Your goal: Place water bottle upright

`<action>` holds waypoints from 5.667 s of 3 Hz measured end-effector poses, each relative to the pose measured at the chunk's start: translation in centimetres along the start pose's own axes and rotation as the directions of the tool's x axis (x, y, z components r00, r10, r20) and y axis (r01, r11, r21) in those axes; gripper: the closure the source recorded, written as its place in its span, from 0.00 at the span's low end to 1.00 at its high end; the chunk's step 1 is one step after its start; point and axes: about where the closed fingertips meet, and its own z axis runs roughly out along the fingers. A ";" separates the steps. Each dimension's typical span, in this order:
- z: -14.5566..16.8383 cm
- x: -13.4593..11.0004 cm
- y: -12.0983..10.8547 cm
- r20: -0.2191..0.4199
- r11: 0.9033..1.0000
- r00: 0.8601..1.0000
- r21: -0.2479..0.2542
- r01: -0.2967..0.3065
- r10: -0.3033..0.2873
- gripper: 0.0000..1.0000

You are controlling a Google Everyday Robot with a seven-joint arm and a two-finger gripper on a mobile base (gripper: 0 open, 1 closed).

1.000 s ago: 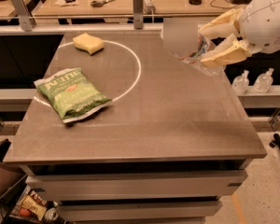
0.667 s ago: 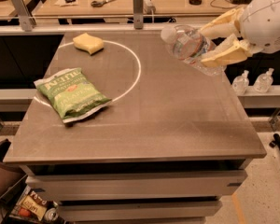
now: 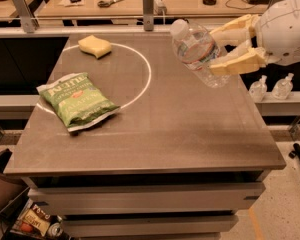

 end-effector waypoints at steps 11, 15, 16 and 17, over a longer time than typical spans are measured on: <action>4.2 3.7 8.0 0.434 0.897 0.804 -0.020 -0.442 0.406 1.00; 5.9 6.4 6.3 0.454 0.913 0.819 0.028 -0.406 0.350 1.00; 5.7 7.1 6.2 0.430 0.889 0.804 0.006 -0.457 0.411 1.00; 5.7 7.4 6.2 0.419 0.877 0.795 -0.005 -0.480 0.437 1.00</action>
Offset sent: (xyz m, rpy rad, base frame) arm -0.0397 0.0293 -0.0273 0.2877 0.0347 0.0026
